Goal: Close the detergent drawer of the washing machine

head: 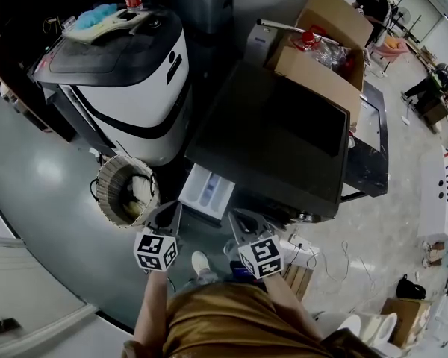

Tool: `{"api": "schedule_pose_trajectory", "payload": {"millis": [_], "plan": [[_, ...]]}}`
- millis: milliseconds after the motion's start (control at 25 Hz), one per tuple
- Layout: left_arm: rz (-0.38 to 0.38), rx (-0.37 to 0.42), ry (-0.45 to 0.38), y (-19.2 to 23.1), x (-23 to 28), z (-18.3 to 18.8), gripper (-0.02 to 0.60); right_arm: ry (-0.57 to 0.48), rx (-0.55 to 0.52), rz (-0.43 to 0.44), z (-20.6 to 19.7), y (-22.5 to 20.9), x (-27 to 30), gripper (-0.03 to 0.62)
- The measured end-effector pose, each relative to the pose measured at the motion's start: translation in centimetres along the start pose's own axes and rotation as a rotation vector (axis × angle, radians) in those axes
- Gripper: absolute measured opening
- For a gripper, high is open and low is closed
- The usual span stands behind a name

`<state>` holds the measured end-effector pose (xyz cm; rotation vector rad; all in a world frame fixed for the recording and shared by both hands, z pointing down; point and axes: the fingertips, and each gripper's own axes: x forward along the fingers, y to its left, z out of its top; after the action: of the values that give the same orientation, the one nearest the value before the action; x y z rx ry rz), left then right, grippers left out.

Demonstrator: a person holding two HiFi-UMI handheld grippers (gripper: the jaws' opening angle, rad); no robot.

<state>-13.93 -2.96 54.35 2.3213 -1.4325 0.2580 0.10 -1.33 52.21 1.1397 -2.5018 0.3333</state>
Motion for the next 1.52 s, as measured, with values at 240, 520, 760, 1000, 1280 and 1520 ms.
{"api": "schedule_pose_trajectory", "payload": {"millis": [240,520,760,1000,1280,1520], "plan": [[0.005,-0.017,0.058,0.4,0.3,-2.4,0.025,0.019,0.034,0.006,-0.6,-0.2,0.4,0.012],[-0.011,-0.015,0.125,0.3,0.7,-4.9,0.025,0.046,0.054,-0.003,-1.6,-0.4,0.5,0.012],[-0.039,-0.023,0.18,-0.4,1.1,-7.2,0.025,0.071,0.067,-0.021,-2.8,-0.6,0.2,0.012],[-0.069,-0.02,0.218,-1.2,1.5,-8.5,0.025,0.087,0.082,-0.033,-3.7,-0.7,-0.2,0.012],[-0.088,-0.022,0.237,-1.7,2.2,-9.2,0.025,0.099,0.092,-0.06,-4.4,-1.3,-1.1,0.012],[-0.095,-0.041,0.227,-2.0,2.5,-9.4,0.025,0.087,0.096,-0.093,-4.5,-2.0,-1.9,0.012]]}}
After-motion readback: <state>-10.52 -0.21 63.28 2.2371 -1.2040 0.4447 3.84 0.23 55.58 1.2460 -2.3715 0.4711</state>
